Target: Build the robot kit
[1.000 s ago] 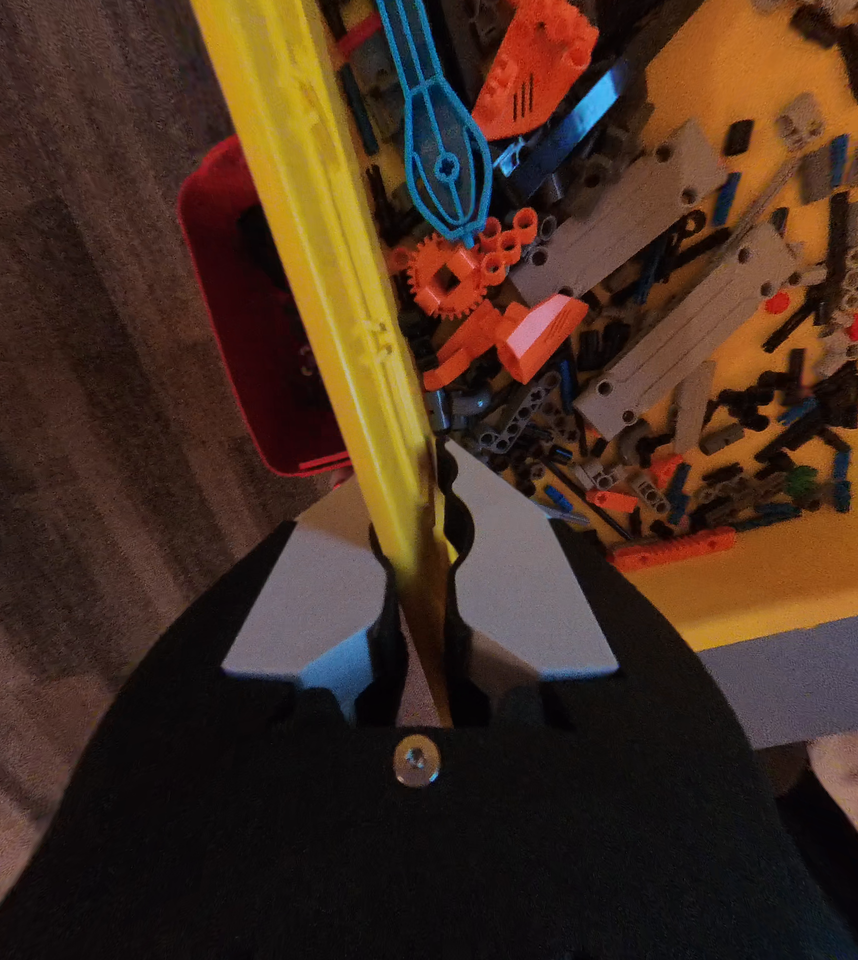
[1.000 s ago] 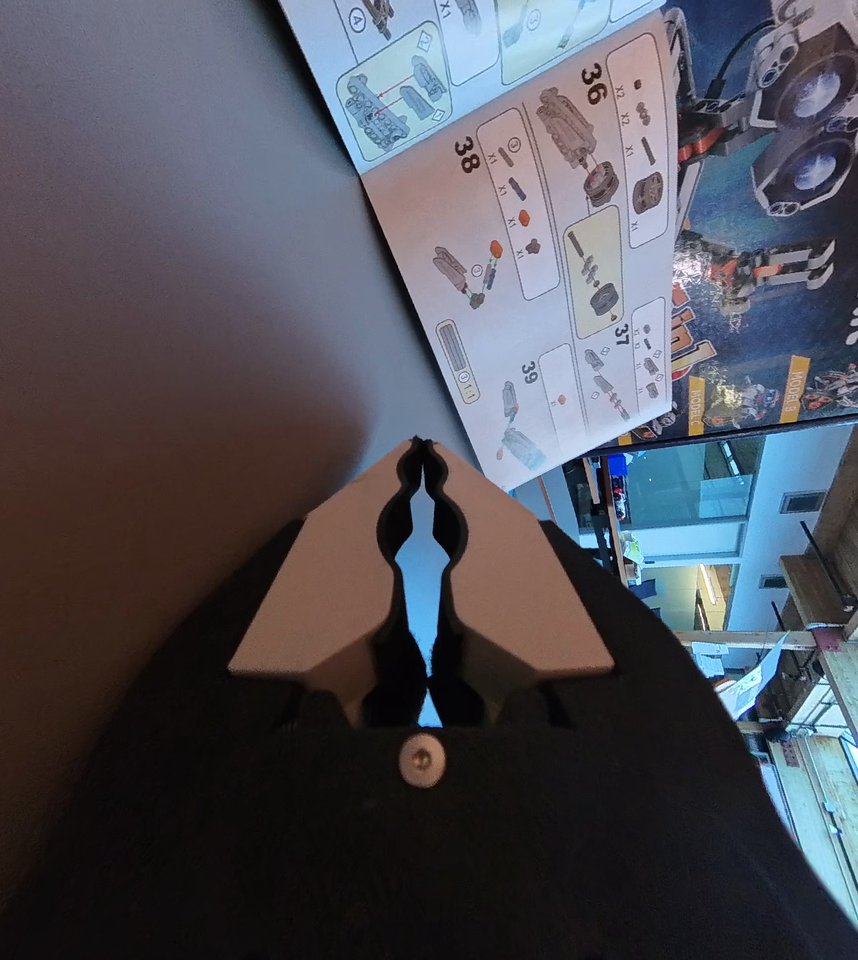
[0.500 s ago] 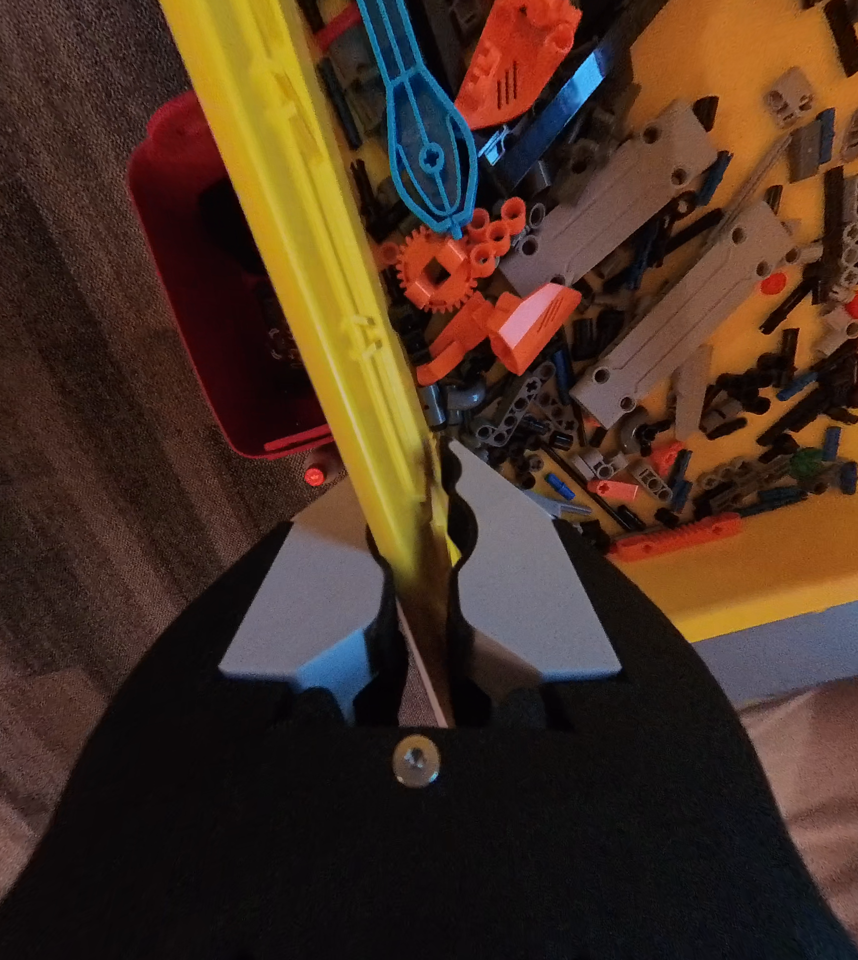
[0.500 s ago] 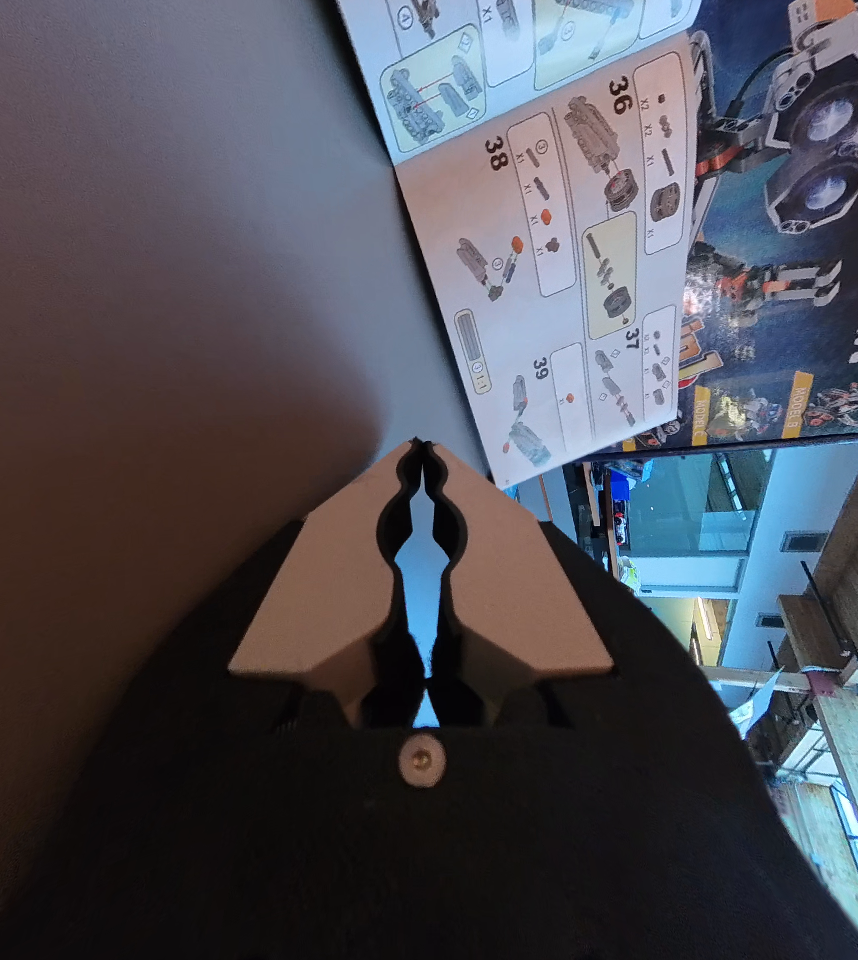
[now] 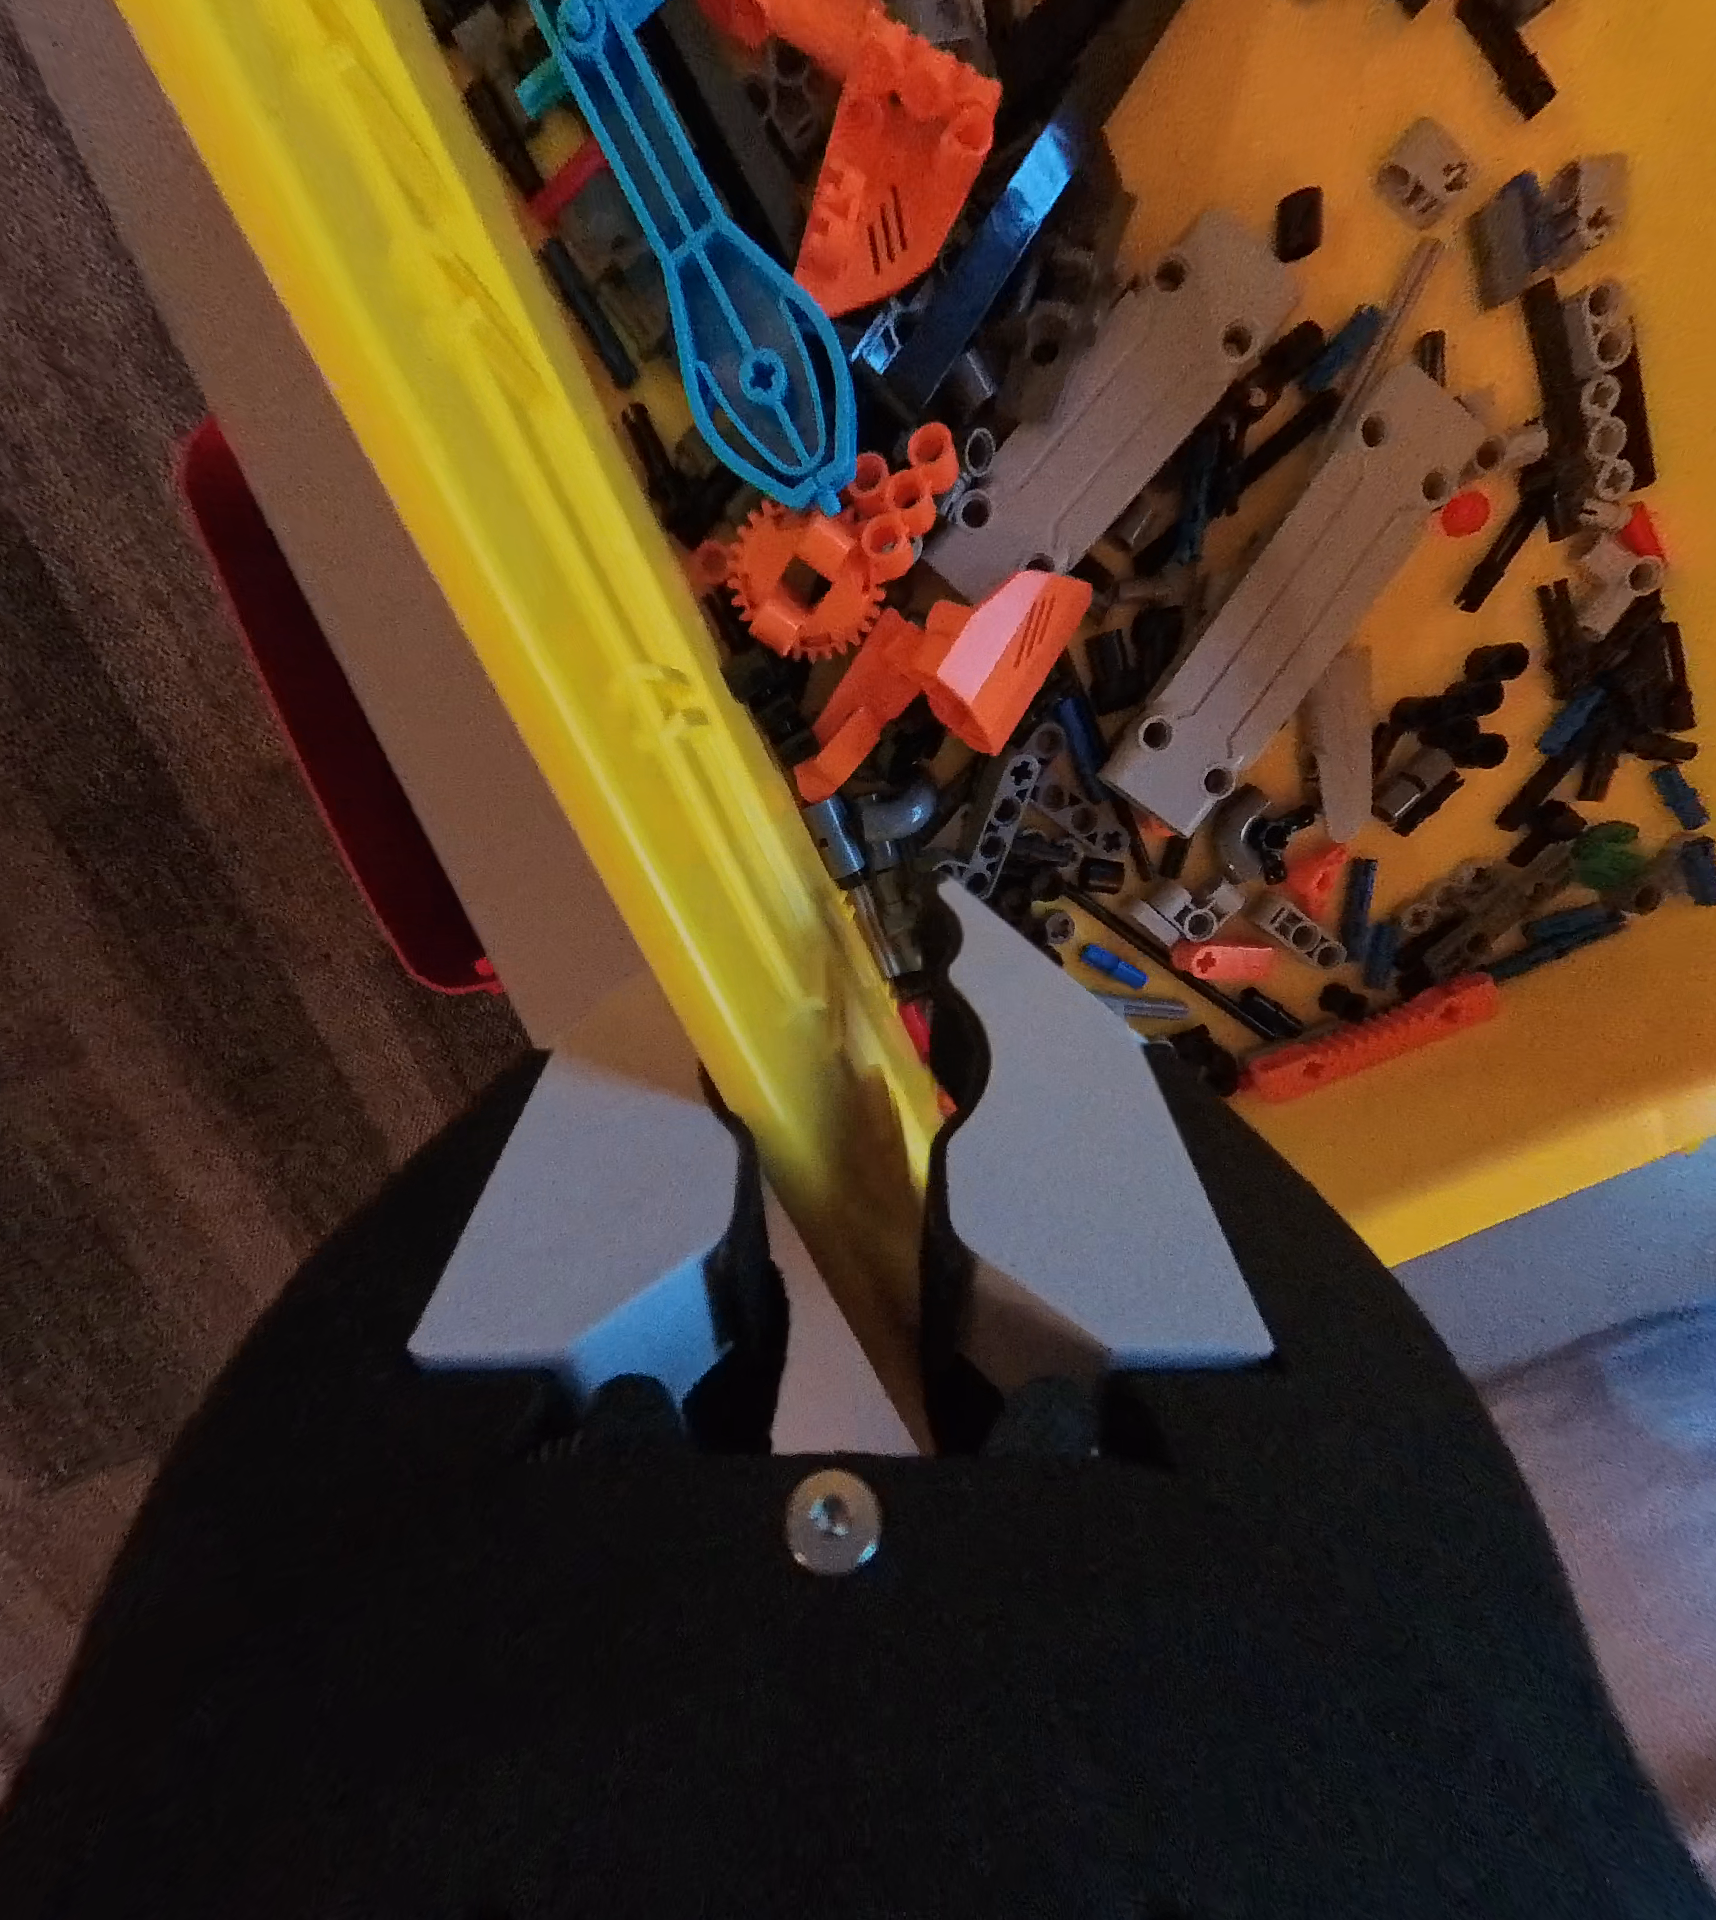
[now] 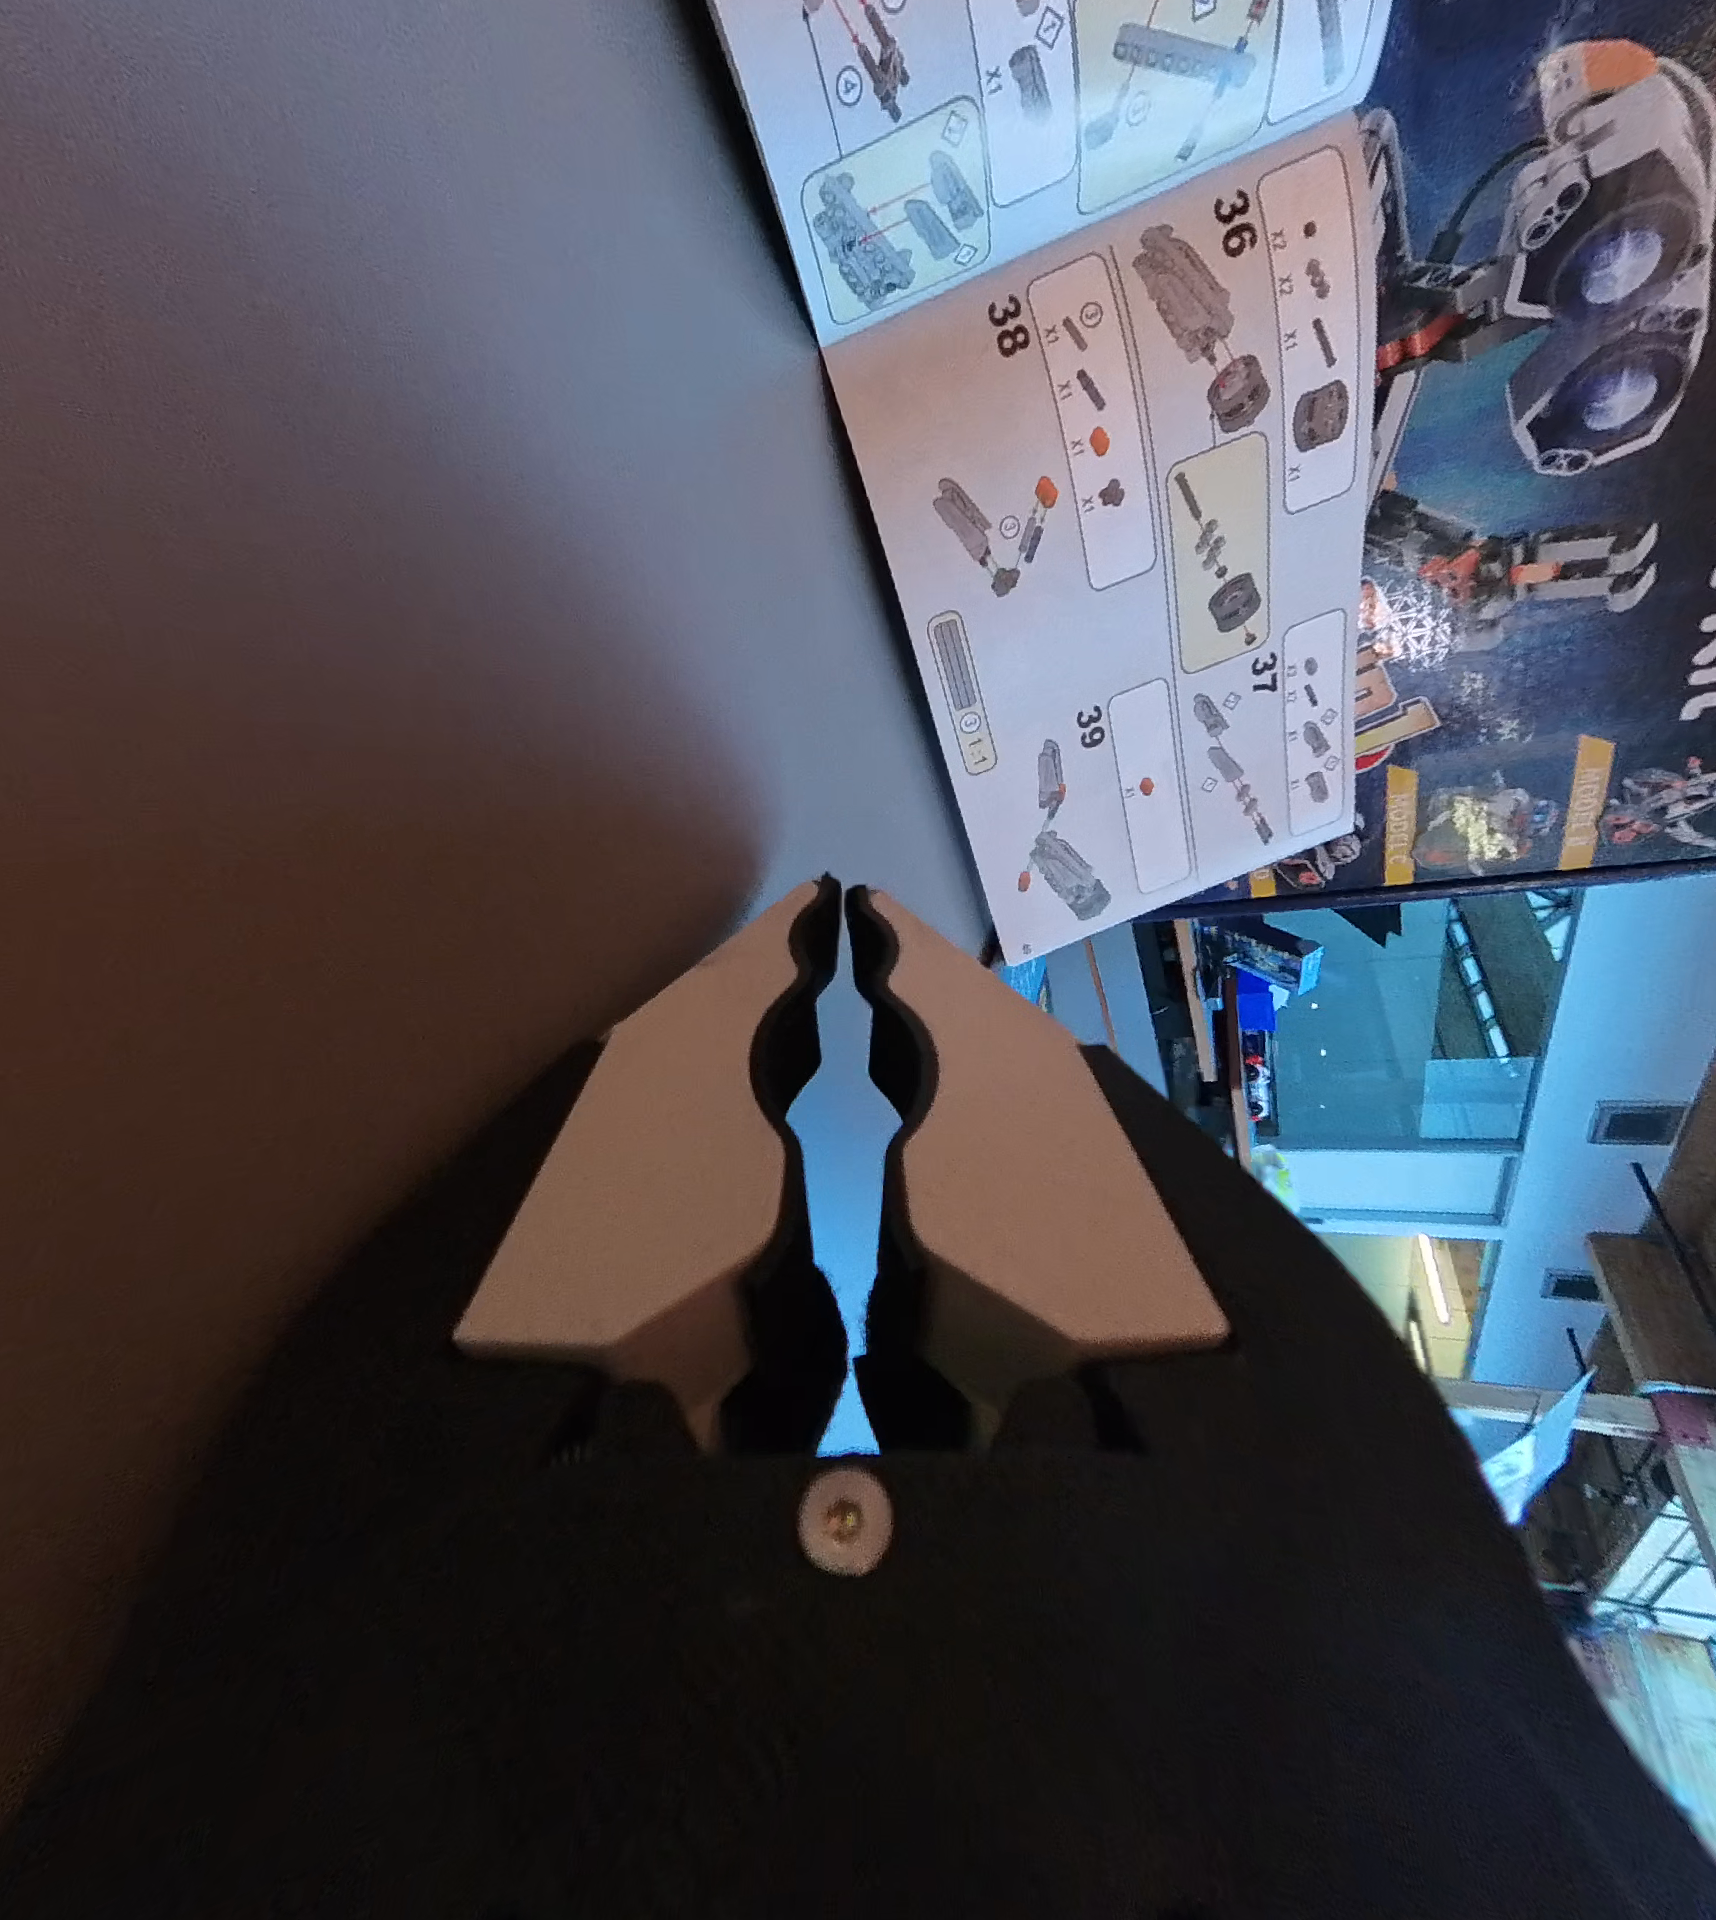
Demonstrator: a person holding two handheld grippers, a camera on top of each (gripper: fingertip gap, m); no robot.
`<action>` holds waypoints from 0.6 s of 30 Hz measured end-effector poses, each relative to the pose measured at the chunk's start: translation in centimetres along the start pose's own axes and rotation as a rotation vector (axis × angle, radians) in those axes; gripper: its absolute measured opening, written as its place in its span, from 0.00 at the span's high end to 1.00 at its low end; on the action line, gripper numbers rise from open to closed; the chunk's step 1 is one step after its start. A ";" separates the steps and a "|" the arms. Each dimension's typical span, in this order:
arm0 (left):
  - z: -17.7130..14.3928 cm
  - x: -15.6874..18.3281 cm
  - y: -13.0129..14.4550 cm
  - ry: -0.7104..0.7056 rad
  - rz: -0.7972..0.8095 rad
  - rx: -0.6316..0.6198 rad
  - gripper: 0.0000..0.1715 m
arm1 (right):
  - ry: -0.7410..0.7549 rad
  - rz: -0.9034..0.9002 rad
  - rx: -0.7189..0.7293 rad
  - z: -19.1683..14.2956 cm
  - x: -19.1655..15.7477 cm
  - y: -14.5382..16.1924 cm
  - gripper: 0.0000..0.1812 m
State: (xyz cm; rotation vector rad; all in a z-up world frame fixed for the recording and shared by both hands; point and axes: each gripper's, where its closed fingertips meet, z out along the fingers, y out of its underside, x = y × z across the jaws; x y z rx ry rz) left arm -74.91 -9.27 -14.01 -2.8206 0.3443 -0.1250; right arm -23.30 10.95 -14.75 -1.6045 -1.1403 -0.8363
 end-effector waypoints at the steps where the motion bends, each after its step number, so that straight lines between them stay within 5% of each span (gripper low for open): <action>1: 0.0 0.1 -0.1 0.005 0.012 0.008 0.85 | -0.008 0.021 -0.003 -0.1 0.1 0.1 0.99; 5: 0.2 1.6 -1.4 0.076 0.065 0.054 0.76 | -0.050 0.223 0.012 -0.7 0.7 -0.1 0.93; 9: -2.1 2.4 -3.3 0.247 0.016 0.217 0.68 | -0.010 0.348 0.160 -3.2 3.6 -4.7 0.89; 12: -8.0 1.2 -6.4 0.305 -0.013 0.490 0.65 | -0.059 0.460 0.357 -6.2 5.5 -12.6 0.86; 18: -26.0 0.4 -12.9 0.275 0.196 1.204 0.73 | -0.226 0.691 0.848 -13.4 11.8 -31.2 0.95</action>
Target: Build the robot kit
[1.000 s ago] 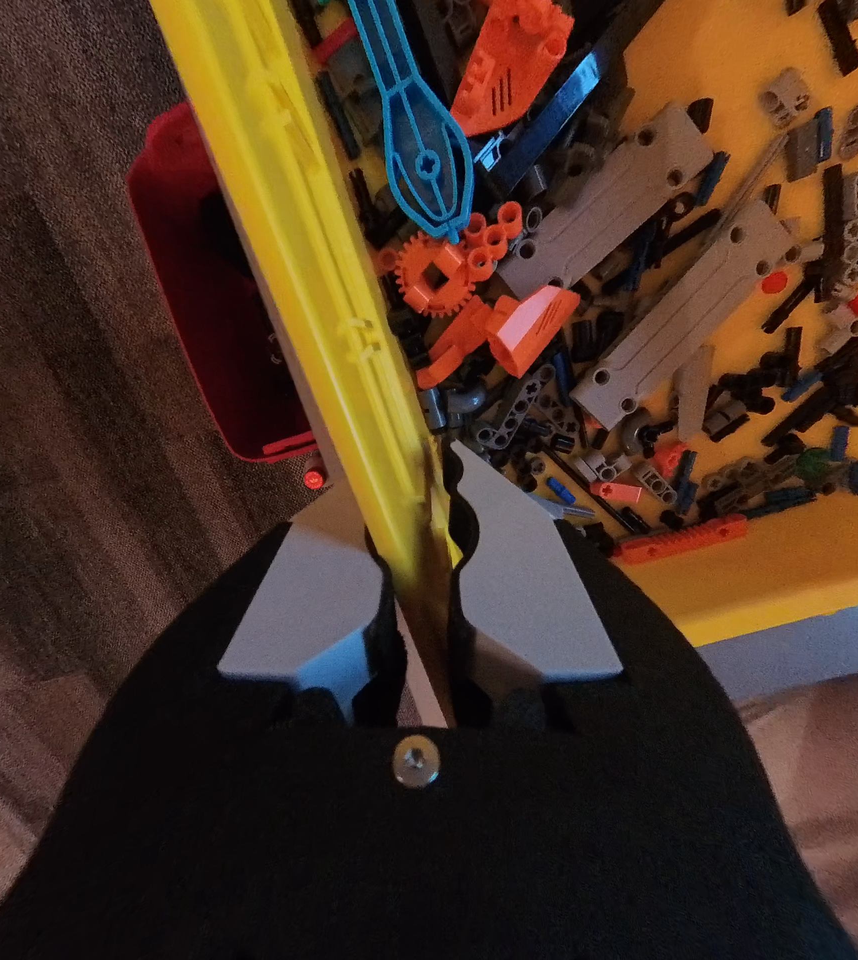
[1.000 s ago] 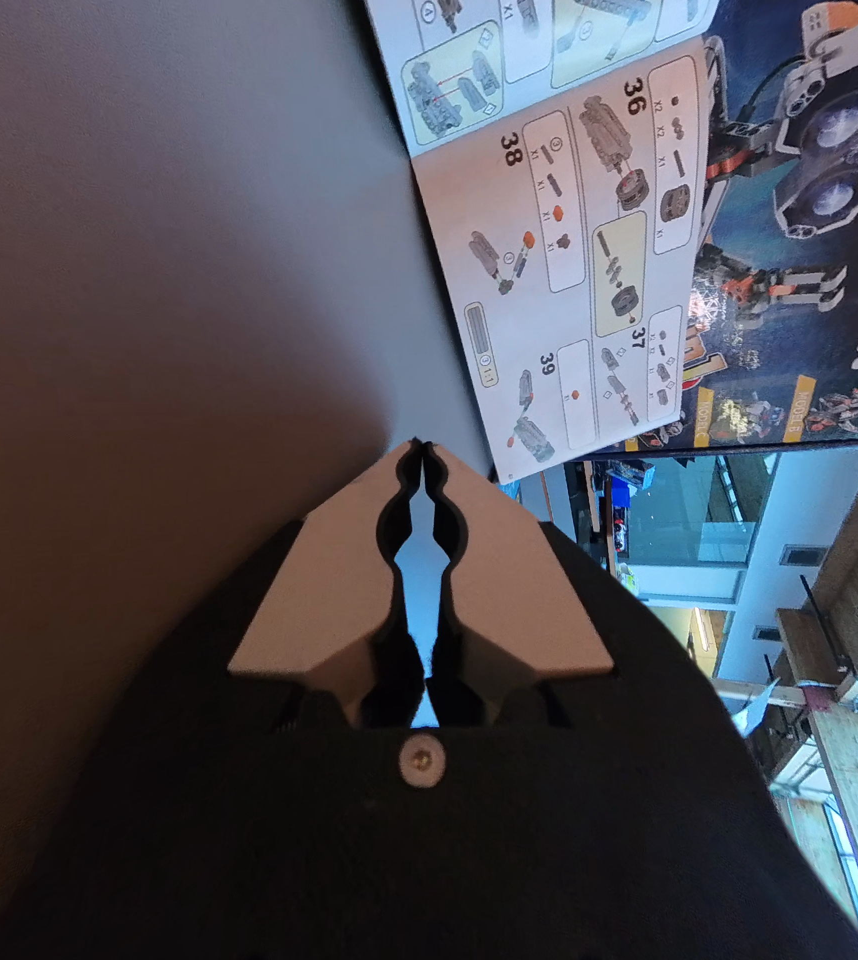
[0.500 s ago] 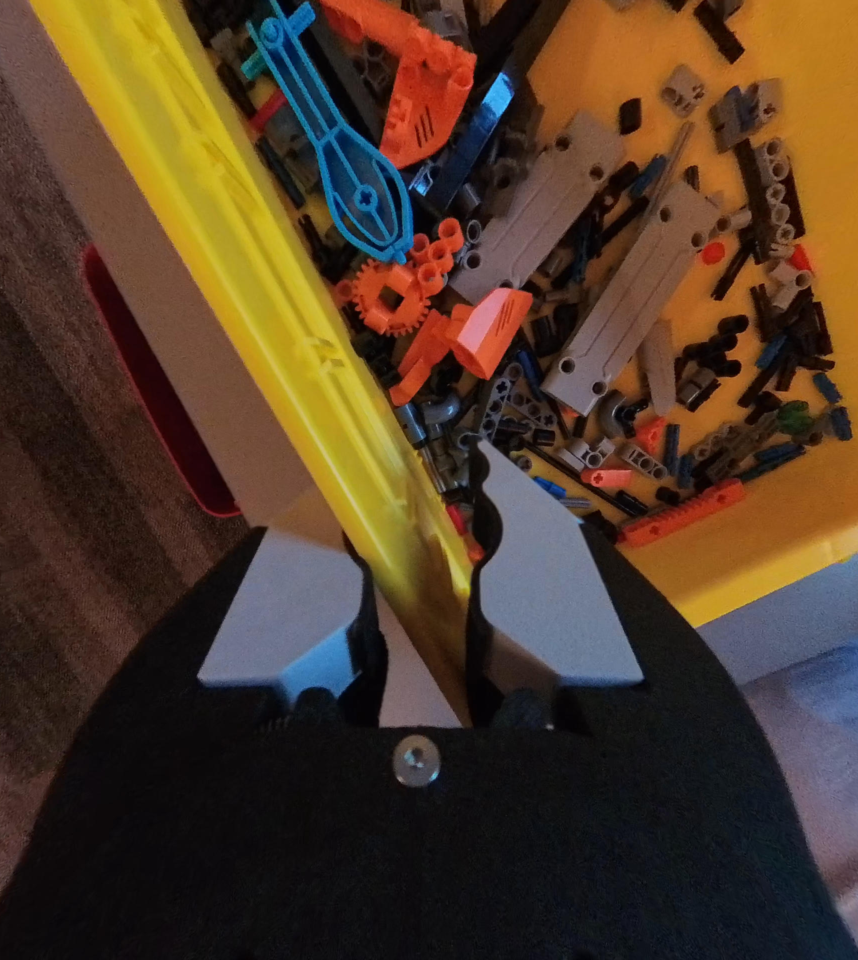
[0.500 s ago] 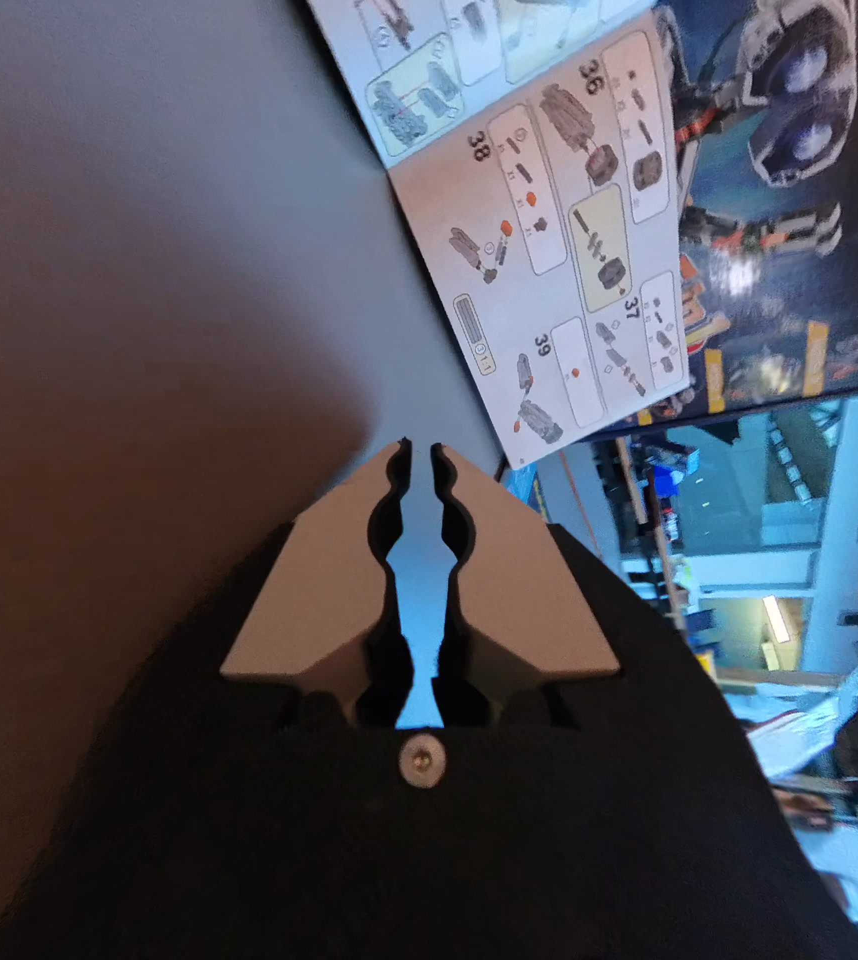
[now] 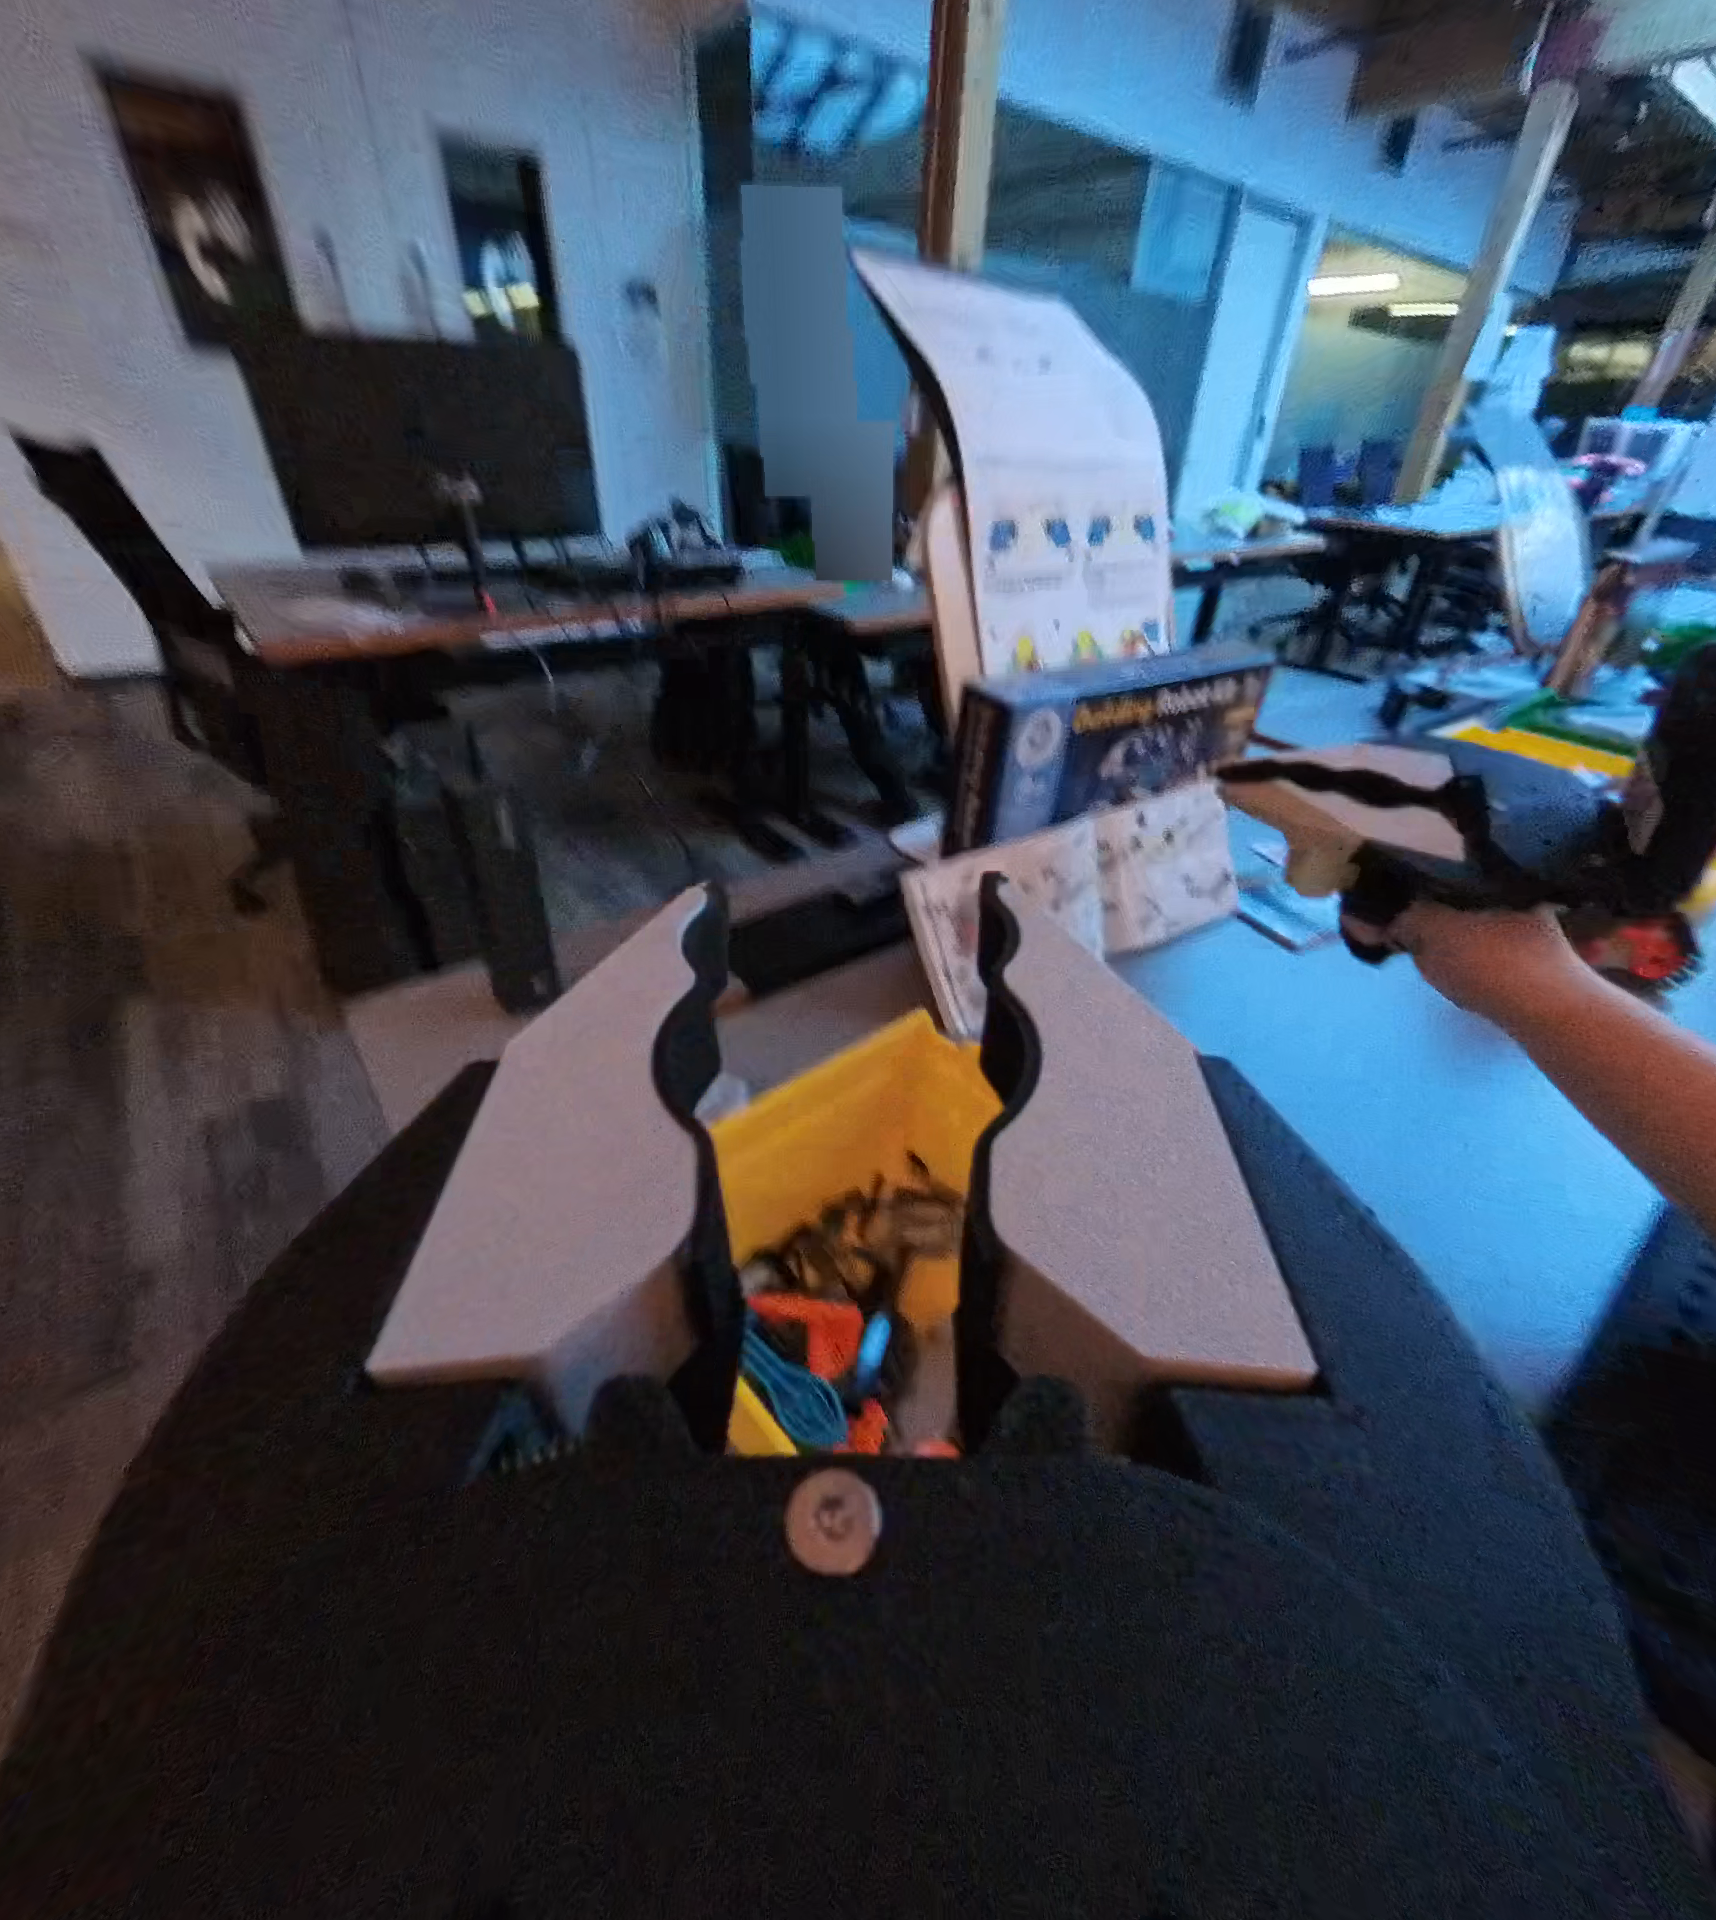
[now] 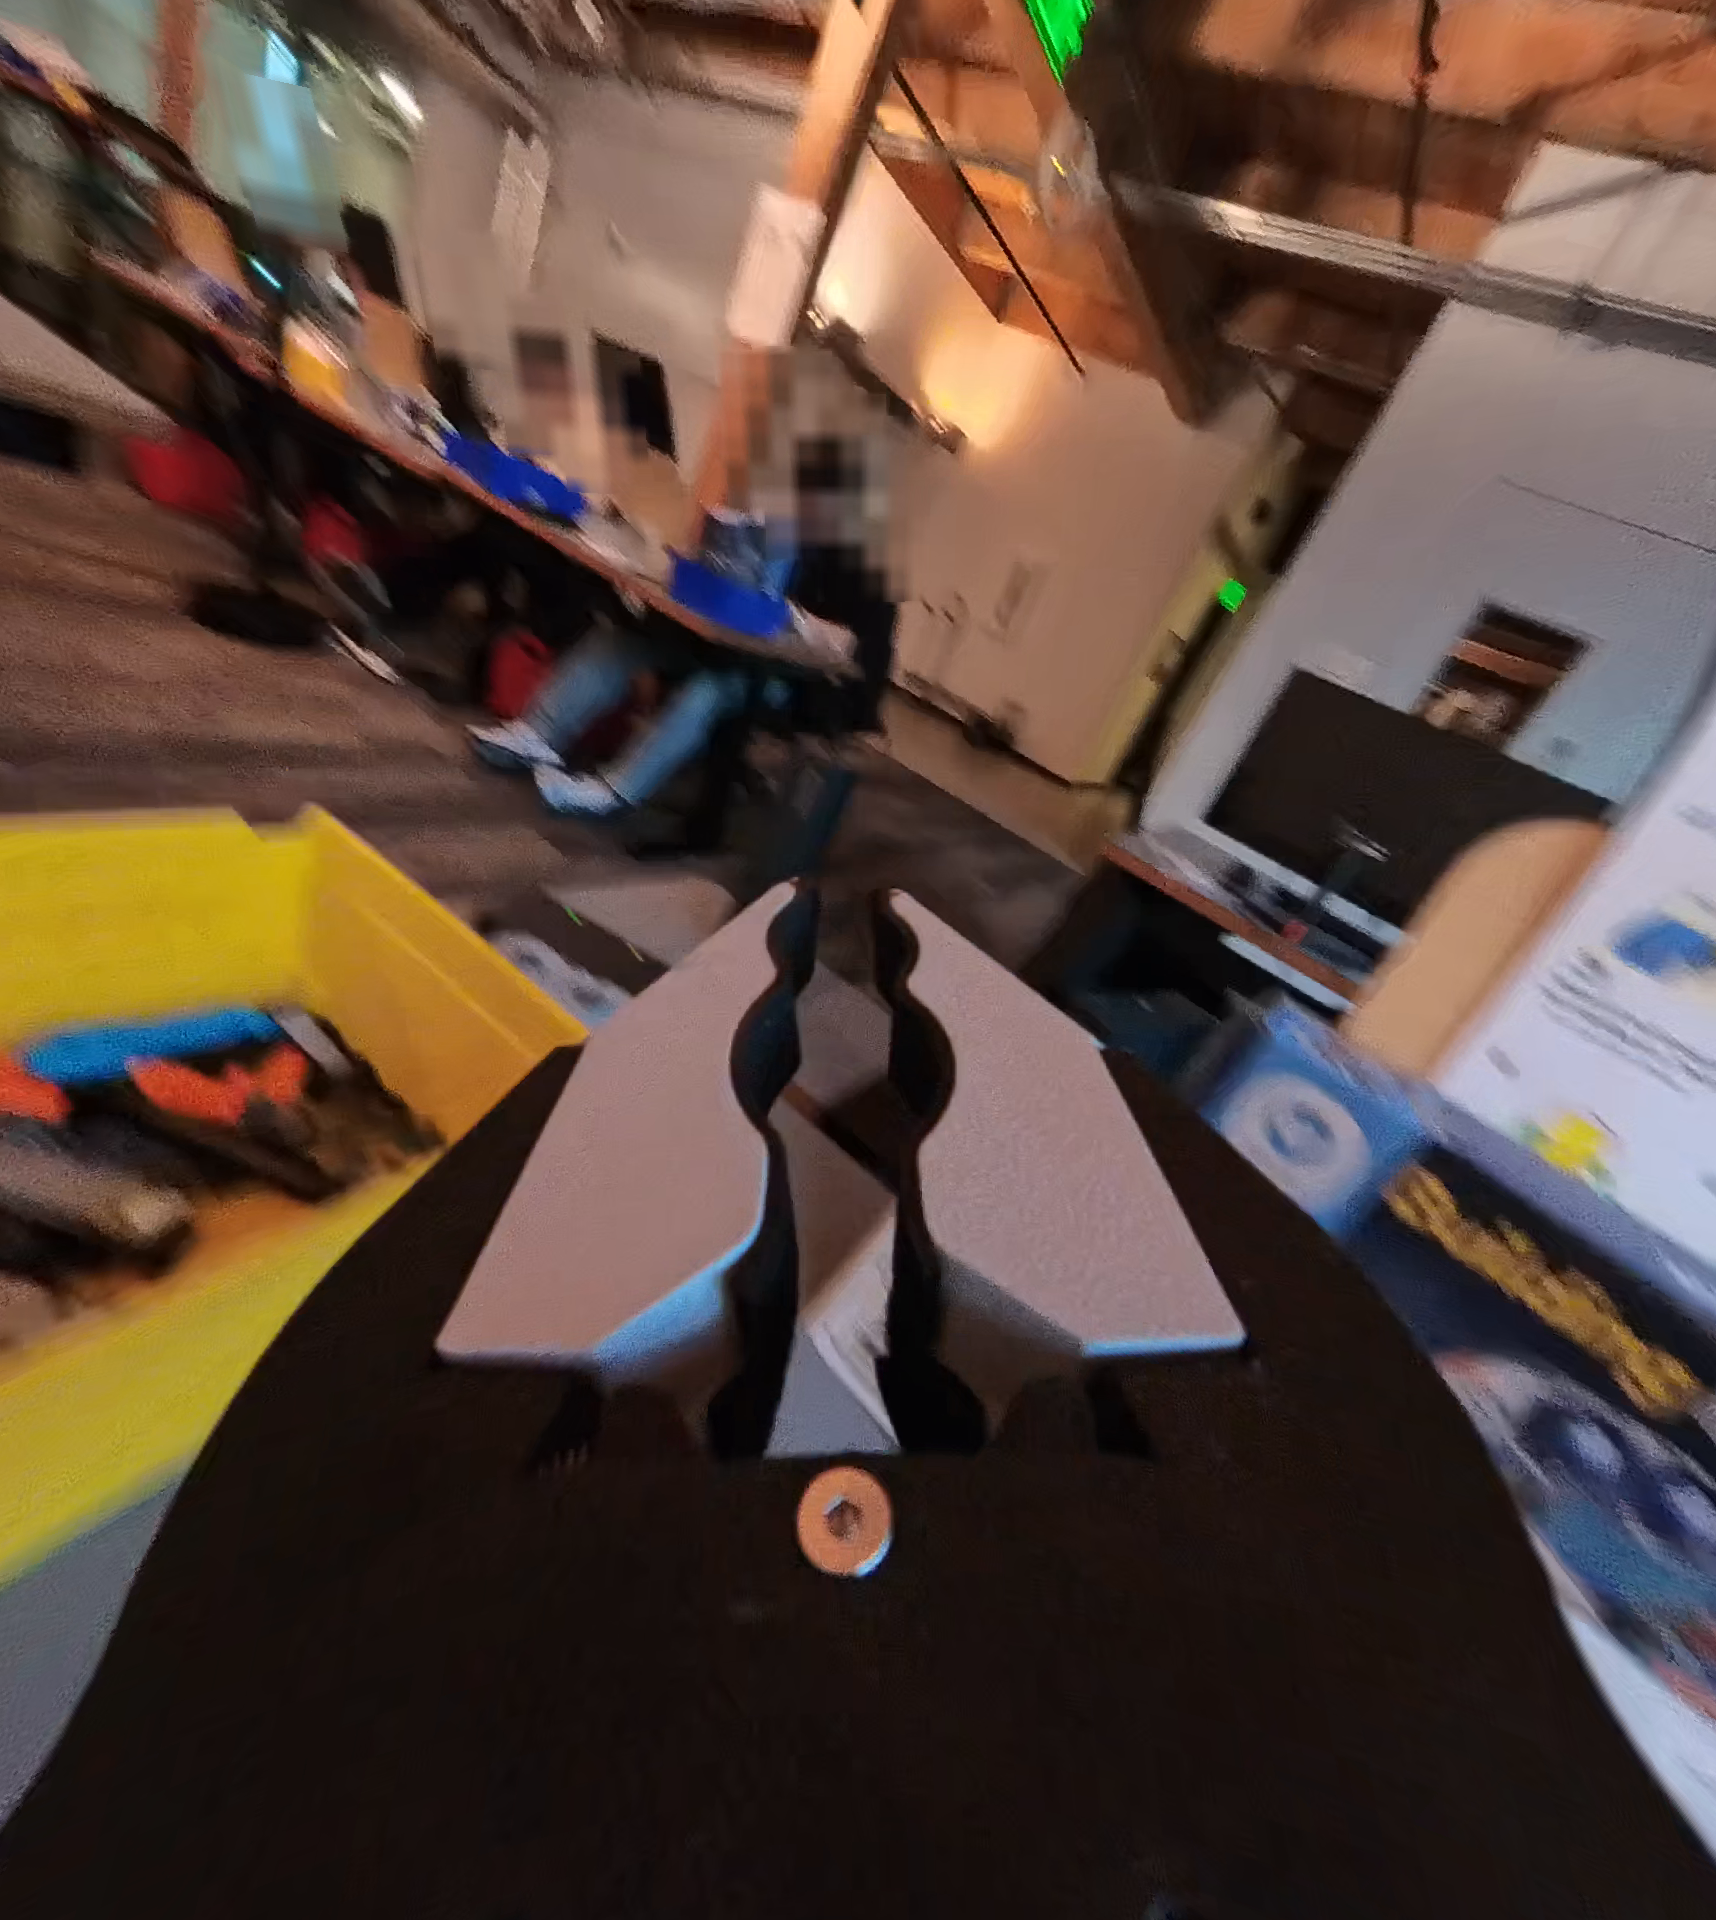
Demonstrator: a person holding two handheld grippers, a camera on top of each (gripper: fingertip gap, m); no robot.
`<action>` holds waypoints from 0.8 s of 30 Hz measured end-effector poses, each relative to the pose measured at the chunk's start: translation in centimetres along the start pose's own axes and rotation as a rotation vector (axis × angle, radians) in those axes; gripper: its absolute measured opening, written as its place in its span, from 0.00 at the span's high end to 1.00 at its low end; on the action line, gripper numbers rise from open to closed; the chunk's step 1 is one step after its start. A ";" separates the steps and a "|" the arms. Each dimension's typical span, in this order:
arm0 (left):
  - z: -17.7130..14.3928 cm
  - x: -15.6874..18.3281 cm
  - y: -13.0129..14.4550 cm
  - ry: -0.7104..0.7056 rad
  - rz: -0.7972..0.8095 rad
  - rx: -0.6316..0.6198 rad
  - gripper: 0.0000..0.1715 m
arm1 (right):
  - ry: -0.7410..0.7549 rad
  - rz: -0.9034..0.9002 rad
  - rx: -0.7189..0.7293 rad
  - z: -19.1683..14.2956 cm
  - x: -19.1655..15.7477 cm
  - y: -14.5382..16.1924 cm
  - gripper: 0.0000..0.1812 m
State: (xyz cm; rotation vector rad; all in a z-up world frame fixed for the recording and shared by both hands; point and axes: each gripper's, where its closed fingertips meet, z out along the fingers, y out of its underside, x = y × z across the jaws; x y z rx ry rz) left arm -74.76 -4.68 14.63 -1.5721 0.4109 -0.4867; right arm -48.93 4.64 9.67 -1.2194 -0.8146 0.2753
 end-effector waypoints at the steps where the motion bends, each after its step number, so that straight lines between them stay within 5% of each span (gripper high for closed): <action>1: -0.2 -0.3 -2.1 -0.035 0.061 0.088 0.74 | -0.051 0.019 0.024 1.2 -1.2 -2.0 0.94; 3: -0.8 0.1 -5.3 -0.051 0.169 0.247 0.84 | -0.175 0.029 0.029 3.3 -3.9 -4.6 0.94; 5: -1.5 1.0 -7.8 -0.010 0.200 0.389 0.93 | -0.128 0.032 0.069 4.9 -4.1 -6.5 0.97; 8: -1.6 2.6 -8.5 0.141 0.064 0.396 0.74 | -0.125 0.120 0.149 6.6 -5.1 -7.4 1.00; 12: 0.8 1.0 -4.3 0.135 -0.004 0.163 0.59 | -0.289 0.067 -0.049 7.9 -8.4 -3.0 1.00; 19: 8.1 1.9 7.8 0.298 0.152 -0.458 0.63 | -0.456 0.126 -0.262 7.8 -9.4 1.4 0.96; 21: 10.1 1.3 10.9 0.283 0.245 -0.575 0.56 | -0.413 0.084 -0.324 7.8 -8.5 2.7 0.88; 24: 12.5 0.5 14.5 0.290 0.359 -0.680 0.66 | -0.426 0.076 -0.372 7.4 -7.9 3.6 0.85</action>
